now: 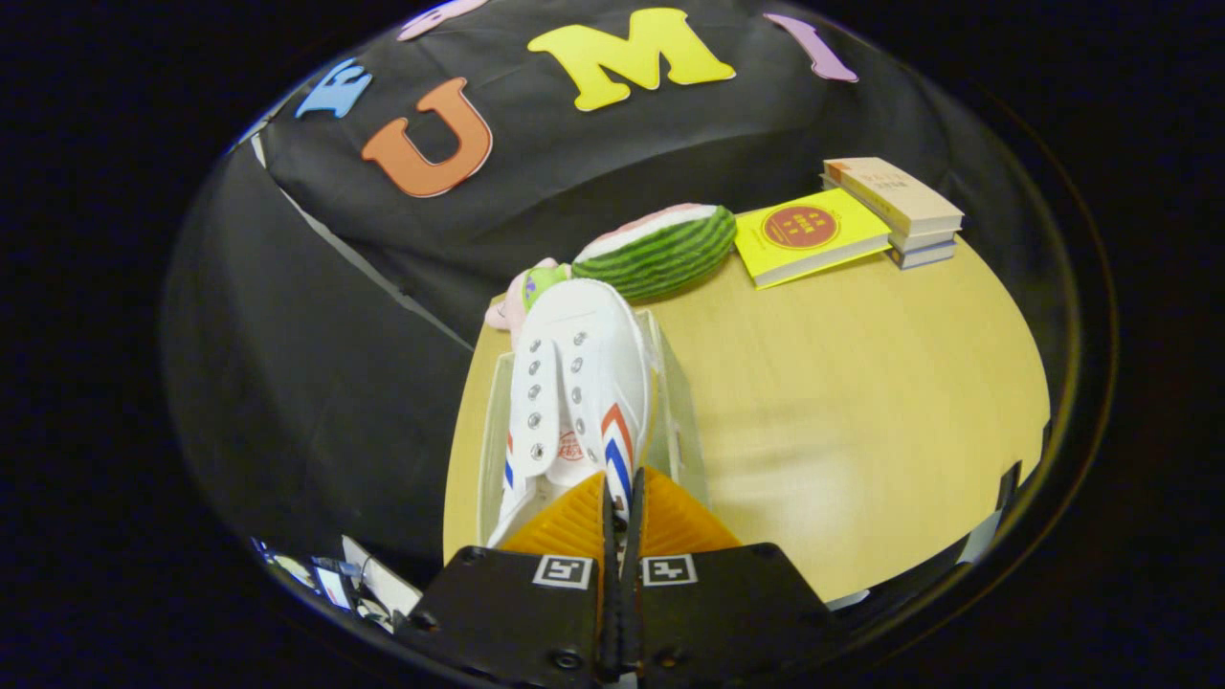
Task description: Open the storage box then place both shoes into the box .Put the left shoe in first, then the right shoe, with the right side of both shoes facing outward in a uniform manner.
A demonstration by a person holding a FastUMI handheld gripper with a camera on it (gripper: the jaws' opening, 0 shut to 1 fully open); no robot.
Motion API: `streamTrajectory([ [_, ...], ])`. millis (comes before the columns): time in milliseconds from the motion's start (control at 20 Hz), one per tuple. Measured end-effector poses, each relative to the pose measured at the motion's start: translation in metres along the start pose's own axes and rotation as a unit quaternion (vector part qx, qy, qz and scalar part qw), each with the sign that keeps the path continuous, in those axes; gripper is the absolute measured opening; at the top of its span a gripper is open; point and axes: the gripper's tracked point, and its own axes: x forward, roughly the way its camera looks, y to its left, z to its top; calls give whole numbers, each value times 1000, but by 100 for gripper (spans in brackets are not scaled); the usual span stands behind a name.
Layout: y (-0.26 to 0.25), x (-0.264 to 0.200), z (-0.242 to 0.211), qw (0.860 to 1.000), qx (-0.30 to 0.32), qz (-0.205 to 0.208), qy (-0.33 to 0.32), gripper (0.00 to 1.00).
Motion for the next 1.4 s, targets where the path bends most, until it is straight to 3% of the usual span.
streamTrajectory([
  [500,-19,47,-11,998,-12,-38,-48,6],
  [550,-15,50,-14,999,-19,-24,-42,6],
  [650,17,48,-8,996,-48,56,-56,54],
  [750,-11,30,3,993,-73,-1,-91,100],
  [950,-26,3,29,978,-109,-56,-171,100],
  [1150,-26,-47,54,950,-156,-96,-252,100],
  [1400,-12,-97,59,927,-172,-91,-321,100],
])
